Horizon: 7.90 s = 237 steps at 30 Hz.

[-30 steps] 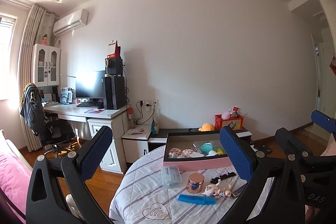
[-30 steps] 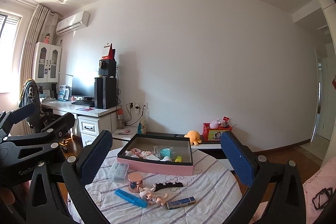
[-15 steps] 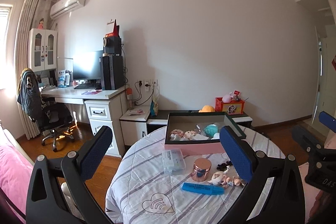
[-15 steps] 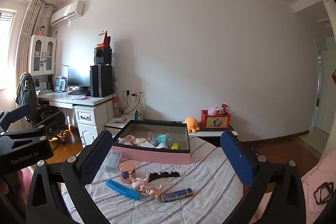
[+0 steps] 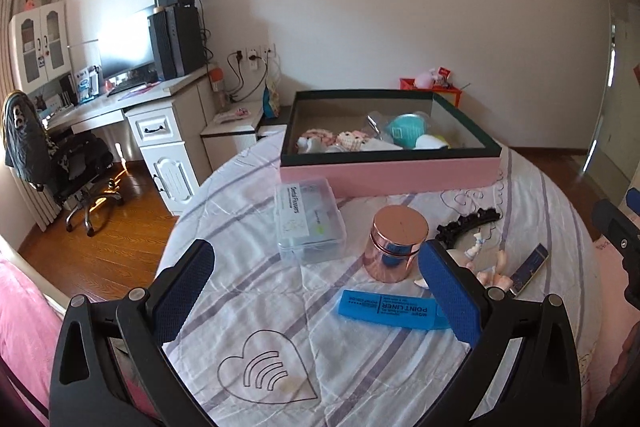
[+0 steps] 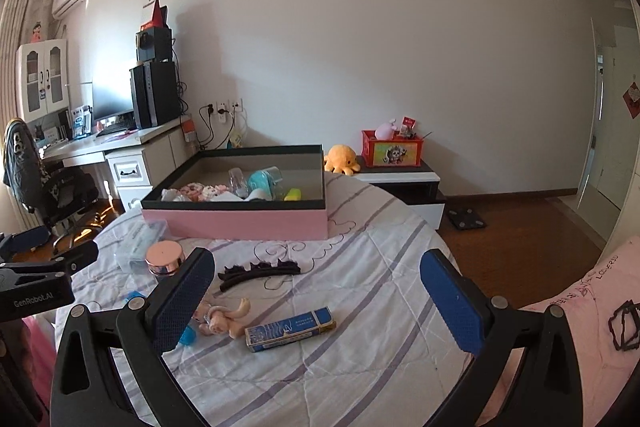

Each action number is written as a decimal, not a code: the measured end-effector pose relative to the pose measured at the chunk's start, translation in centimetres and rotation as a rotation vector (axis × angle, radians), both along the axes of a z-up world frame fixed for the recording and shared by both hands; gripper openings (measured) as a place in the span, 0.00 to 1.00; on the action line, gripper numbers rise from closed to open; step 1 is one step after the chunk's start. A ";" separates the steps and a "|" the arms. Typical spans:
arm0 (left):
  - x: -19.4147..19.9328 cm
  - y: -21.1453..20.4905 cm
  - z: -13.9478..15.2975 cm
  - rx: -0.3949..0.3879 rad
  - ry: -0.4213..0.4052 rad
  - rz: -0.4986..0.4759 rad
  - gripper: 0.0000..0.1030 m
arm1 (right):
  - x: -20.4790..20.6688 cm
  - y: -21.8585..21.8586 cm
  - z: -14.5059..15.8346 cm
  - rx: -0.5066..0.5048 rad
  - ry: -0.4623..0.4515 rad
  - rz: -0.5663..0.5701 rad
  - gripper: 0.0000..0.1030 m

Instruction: Organize rigid objects

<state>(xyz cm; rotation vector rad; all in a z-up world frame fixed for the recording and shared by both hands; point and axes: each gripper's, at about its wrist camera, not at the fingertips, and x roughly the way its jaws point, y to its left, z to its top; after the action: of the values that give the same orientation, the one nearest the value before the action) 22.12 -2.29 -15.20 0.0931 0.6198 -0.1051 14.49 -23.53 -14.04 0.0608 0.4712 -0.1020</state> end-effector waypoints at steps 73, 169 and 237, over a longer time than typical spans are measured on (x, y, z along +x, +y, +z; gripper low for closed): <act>7.9 1.5 -3.1 -0.022 0.056 0.014 0.60 | 10.8 1.9 -4.8 0.040 0.219 0.230 0.73; 16.5 -2.9 3.5 0.027 -0.070 -0.069 0.60 | 17.7 2.0 2.3 -0.044 0.058 0.211 0.45; -15.8 2.8 14.7 -0.055 -0.494 0.078 1.00 | -10.9 6.0 12.4 -0.075 -0.356 0.058 1.00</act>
<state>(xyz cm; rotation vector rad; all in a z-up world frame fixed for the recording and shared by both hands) 6.35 0.55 -0.51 0.0392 0.1266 -0.0210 3.61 -17.56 -1.63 -0.0087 0.1128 -0.0502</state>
